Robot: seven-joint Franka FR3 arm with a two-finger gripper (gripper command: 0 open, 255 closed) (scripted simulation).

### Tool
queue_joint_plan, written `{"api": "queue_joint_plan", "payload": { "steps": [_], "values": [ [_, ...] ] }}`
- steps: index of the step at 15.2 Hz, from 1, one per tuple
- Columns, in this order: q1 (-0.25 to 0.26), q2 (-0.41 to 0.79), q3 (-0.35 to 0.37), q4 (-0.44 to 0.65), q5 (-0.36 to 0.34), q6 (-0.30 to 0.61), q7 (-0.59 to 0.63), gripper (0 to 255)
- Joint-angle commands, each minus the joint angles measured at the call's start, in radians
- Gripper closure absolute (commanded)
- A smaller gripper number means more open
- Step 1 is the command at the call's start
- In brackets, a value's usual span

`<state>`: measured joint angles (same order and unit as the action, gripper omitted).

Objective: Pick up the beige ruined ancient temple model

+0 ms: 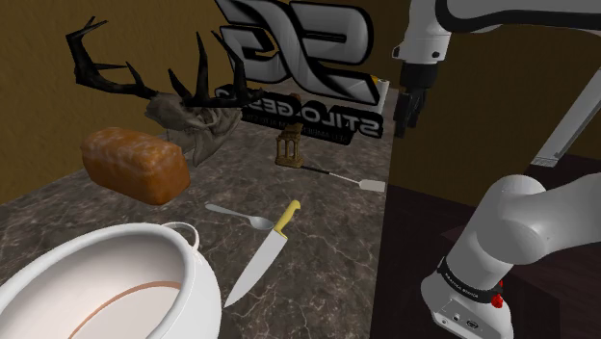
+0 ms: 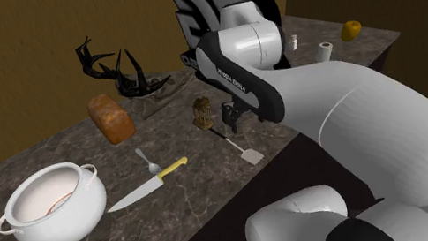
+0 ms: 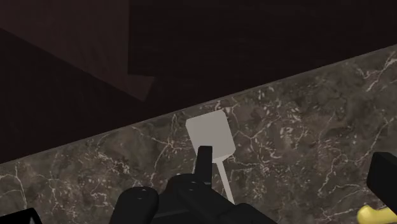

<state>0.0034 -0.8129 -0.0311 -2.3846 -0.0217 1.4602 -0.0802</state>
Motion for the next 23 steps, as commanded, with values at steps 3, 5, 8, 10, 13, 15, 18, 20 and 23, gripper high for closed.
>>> {"api": "queue_joint_plan", "payload": {
  "steps": [3, 5, 8, 10, 13, 15, 18, 20, 23],
  "values": [
    [0.008, 0.079, 0.01, 0.032, -0.012, 0.047, -0.007, 0],
    [0.015, 0.158, 0.021, 0.069, -0.026, 0.089, -0.013, 0],
    [0.023, 0.276, 0.037, 0.133, -0.048, 0.143, -0.02, 0],
    [0.028, 0.354, 0.048, 0.181, -0.064, 0.172, -0.023, 0],
    [0.034, 0.472, 0.066, 0.263, -0.092, 0.207, -0.025, 0],
    [0.037, 0.55, 0.078, 0.322, -0.112, 0.224, -0.025, 0],
    [0.044, 0.668, 0.095, 0.421, -0.147, 0.24, -0.024, 0],
    [0.05, 0.747, 0.105, 0.493, -0.172, 0.245, -0.022, 0],
    [0.062, 0.867, 0.119, 0.612, -0.212, 0.241, -0.021, 0]
  ]
}}
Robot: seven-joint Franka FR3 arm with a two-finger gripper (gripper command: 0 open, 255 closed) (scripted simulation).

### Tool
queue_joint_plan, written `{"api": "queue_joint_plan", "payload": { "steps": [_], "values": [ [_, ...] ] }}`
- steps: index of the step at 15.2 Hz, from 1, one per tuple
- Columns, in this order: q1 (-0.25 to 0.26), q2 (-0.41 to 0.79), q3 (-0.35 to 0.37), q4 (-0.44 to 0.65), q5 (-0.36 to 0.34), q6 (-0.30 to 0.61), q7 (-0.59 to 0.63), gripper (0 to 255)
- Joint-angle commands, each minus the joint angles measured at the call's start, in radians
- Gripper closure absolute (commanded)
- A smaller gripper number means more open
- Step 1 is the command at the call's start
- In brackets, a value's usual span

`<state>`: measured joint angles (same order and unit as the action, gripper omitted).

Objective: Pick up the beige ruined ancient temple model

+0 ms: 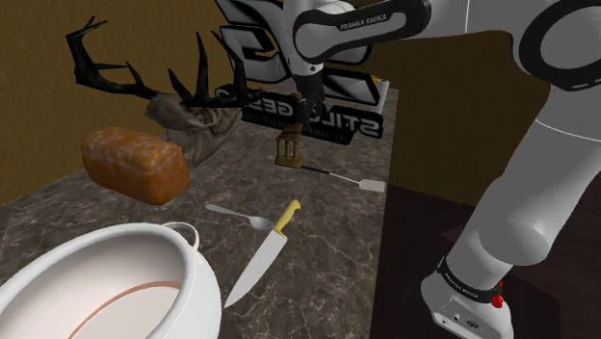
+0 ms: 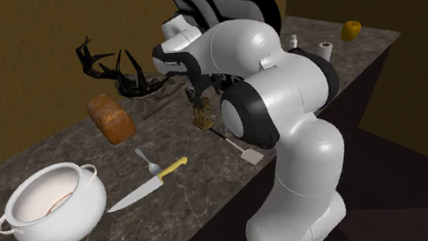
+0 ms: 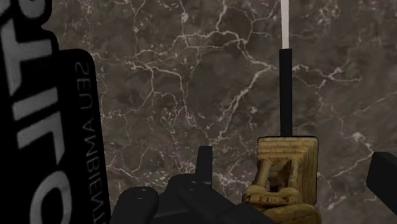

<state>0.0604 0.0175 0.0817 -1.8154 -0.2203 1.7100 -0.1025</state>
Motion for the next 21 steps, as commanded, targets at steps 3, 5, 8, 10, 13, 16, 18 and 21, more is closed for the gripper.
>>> {"api": "queue_joint_plan", "payload": {
  "steps": [3, 5, 8, 10, 13, 16, 18, 21],
  "values": [
    [0.022, 0.16, 0.016, 0.176, -0.056, -0.024, -0.001, 0],
    [0.032, 0.217, 0.019, 0.241, -0.076, -0.035, -0.003, 0],
    [0.031, 0.219, 0.018, 0.205, -0.077, 0.003, 0.006, 0],
    [0.03, 0.222, 0.017, 0.182, -0.079, 0.027, 0.013, 0],
    [0.029, 0.227, 0.017, 0.154, -0.081, 0.059, 0.021, 0],
    [0.028, 0.225, 0.016, 0.153, -0.081, 0.059, 0.02, 255],
    [0.028, 0.226, 0.016, 0.153, -0.081, 0.059, 0.02, 255],
    [0.028, 0.226, 0.016, 0.153, -0.081, 0.059, 0.02, 255]
  ]
}}
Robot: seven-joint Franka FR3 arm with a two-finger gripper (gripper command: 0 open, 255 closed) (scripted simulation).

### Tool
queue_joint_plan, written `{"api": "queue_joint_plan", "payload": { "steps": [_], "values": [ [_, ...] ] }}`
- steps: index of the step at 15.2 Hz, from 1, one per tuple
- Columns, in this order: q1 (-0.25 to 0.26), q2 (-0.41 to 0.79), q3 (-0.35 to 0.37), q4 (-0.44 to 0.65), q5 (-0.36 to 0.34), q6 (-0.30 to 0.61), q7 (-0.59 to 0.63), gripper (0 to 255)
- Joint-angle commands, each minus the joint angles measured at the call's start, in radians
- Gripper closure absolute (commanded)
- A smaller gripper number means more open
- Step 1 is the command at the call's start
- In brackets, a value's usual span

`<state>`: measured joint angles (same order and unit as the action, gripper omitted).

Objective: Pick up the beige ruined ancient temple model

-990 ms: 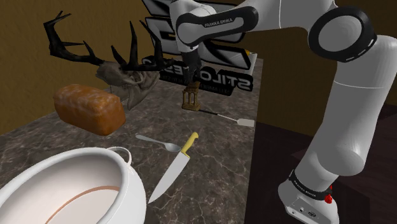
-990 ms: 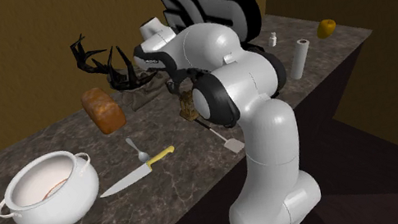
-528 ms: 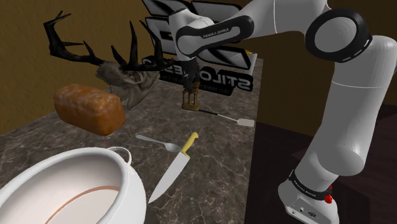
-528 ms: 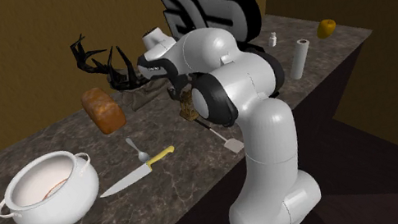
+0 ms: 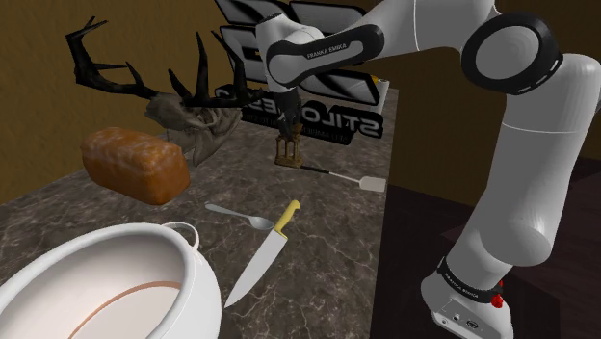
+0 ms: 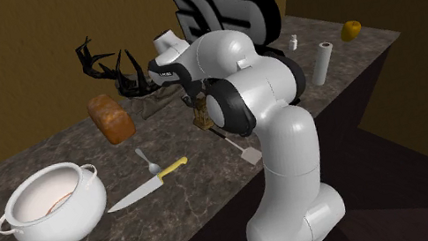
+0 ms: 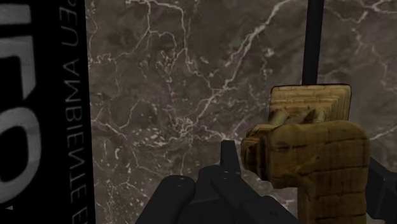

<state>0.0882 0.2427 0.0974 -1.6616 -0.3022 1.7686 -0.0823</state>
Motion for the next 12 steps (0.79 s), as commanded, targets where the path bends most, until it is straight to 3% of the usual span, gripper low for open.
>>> {"api": "queue_joint_plan", "payload": {
  "steps": [1, 12],
  "values": [
    [0.0, 0.001, 0.001, 0.0, 0.001, 0.0, 0.0, 255],
    [0.005, -0.009, 0.003, 0.105, 0.007, -0.112, -0.028, 255]
  ]
}}
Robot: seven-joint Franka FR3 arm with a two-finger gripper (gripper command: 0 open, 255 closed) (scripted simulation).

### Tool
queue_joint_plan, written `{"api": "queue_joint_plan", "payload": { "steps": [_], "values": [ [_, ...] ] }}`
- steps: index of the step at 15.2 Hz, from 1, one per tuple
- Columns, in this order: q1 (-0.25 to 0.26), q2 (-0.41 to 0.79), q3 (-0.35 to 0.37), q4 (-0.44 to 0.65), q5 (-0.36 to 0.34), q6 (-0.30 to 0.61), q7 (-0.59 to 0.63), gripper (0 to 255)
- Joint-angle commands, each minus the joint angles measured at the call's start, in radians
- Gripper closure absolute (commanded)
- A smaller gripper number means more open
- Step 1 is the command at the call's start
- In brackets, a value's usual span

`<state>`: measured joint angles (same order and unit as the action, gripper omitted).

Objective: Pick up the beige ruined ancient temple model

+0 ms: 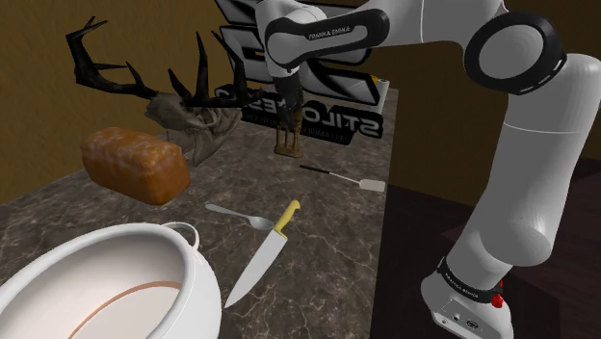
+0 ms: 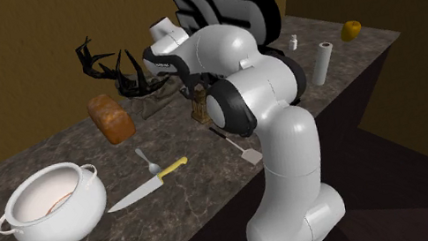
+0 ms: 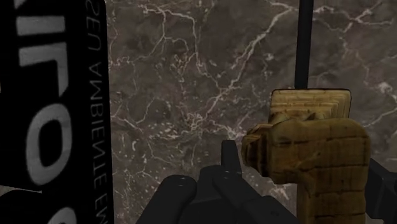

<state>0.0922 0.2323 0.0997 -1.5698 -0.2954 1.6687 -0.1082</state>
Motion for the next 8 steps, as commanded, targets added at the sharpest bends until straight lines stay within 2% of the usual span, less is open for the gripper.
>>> {"api": "queue_joint_plan", "payload": {
  "steps": [1, 8],
  "values": [
    [0.002, 0.001, 0.001, 0.027, 0.001, -0.025, -0.005, 255],
    [0.005, 0.005, 0.001, 0.1, 0.001, -0.093, -0.022, 255]
  ]
}}
